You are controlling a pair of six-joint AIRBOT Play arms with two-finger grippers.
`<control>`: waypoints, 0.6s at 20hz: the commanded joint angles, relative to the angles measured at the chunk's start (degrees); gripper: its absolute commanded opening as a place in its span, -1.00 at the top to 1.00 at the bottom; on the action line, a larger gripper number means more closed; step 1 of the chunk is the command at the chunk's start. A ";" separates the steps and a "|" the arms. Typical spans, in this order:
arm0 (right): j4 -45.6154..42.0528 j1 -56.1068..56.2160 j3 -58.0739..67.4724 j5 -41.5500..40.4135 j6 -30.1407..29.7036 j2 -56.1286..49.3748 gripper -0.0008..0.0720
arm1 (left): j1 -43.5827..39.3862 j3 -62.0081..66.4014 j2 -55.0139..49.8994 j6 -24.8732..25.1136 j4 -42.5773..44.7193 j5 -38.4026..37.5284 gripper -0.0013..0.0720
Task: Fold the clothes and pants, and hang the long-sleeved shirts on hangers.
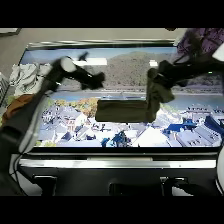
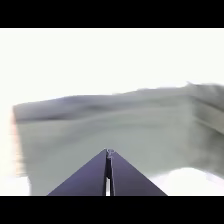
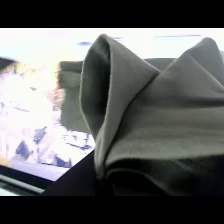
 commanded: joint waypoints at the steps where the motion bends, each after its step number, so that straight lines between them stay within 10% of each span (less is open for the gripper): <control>1: -2.80 11.41 0.04 -6.58 6.29 -3.10 0.90 | 12.24 0.00 9.29 2.58 10.99 -9.16 0.92; 12: -1.40 24.09 0.04 -19.12 10.95 -20.81 0.89 | 23.58 -0.81 14.56 3.10 10.97 -10.29 0.92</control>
